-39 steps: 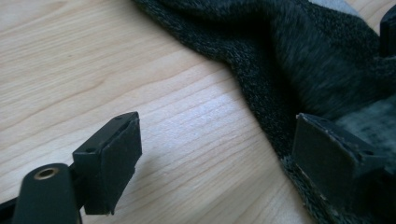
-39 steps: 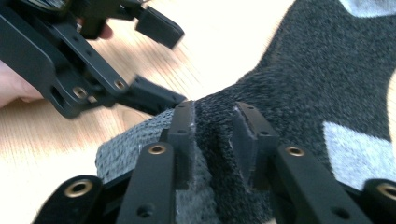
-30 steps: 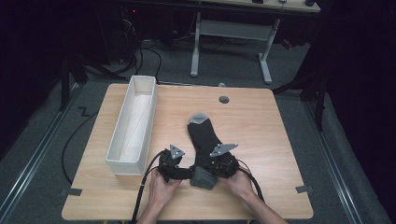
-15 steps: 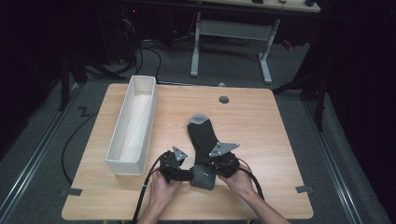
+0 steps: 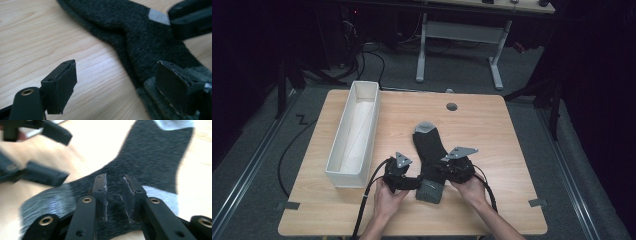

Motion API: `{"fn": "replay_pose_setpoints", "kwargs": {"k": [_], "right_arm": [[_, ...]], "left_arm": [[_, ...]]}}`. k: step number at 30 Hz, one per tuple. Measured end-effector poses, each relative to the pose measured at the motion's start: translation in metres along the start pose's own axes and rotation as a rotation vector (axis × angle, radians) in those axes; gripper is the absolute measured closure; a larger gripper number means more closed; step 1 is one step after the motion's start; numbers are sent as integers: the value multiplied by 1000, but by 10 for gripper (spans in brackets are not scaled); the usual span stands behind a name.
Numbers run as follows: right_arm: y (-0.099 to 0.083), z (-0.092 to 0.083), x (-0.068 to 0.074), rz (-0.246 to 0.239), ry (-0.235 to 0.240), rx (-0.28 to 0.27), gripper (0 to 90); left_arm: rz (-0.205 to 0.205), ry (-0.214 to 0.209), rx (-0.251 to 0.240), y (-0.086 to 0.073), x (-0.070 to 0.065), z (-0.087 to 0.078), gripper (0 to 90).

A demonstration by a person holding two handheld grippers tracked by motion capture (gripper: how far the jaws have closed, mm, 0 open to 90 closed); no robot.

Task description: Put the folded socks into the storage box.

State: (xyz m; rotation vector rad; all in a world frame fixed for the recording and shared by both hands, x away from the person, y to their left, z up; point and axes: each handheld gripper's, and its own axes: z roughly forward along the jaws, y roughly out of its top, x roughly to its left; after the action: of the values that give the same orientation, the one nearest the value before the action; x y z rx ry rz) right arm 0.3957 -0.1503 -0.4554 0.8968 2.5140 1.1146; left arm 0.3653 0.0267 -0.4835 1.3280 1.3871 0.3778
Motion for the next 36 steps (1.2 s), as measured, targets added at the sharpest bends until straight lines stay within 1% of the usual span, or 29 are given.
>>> {"fn": "replay_pose_setpoints", "kwargs": {"k": [2,4,6,9,11,14,15,16,17,18,19,20,21,22,23,24,25,26,28,30,33,35,36], "right_arm": [[2,3,-4,11,-27,6,751],[3,7,-6,19,-51,-1,763],[4,12,-7,33,-63,2,770],[8,22,-7,41,-81,5,766],[12,29,-6,48,-92,4,752],[17,38,-4,53,-92,2,713],[18,43,-3,53,-88,16,679],[16,52,-3,60,-80,67,635],[14,59,-3,52,-72,83,625],[12,59,-3,47,-70,65,618],[13,59,-3,46,-65,63,605],[13,58,-3,41,-58,59,579],[14,55,-2,26,-63,54,549],[14,50,-1,23,-68,44,529],[13,45,-1,31,-69,28,529],[12,40,-1,28,-73,13,532],[11,35,-1,30,-83,-3,534],[8,30,-2,38,-88,-10,534],[3,23,-3,35,-101,-2,534],[-2,22,-5,39,-110,7,529],[-7,23,-7,53,-107,14,516],[-9,25,-6,45,-104,24,512],[-10,25,-5,29,-108,27,509]], "left_arm": [[21,0,8,-3,-4,2,179],[47,9,21,-7,-6,3,177],[64,16,31,-11,-6,4,176],[63,17,37,-14,-5,4,176],[75,20,45,-16,-4,5,174],[79,21,55,-17,-3,5,173],[76,19,60,-18,-3,5,172],[73,17,64,-18,-3,4,169],[70,17,64,-19,-3,4,170],[68,16,65,-18,-3,4,170],[61,16,69,-18,-2,3,170],[54,13,71,-18,-2,3,169],[49,11,70,-16,-1,2,167],[42,8,63,-15,-1,2,163],[37,6,58,-14,-1,1,164],[33,4,54,-12,0,1,167],[29,4,54,-11,0,1,168],[27,8,55,-9,0,2,168],[22,14,55,-7,1,4,172],[15,20,50,-3,1,7,180],[8,28,47,4,2,11,191],[5,38,39,9,2,14,198],[-9,37,32,11,3,14,204]]}}
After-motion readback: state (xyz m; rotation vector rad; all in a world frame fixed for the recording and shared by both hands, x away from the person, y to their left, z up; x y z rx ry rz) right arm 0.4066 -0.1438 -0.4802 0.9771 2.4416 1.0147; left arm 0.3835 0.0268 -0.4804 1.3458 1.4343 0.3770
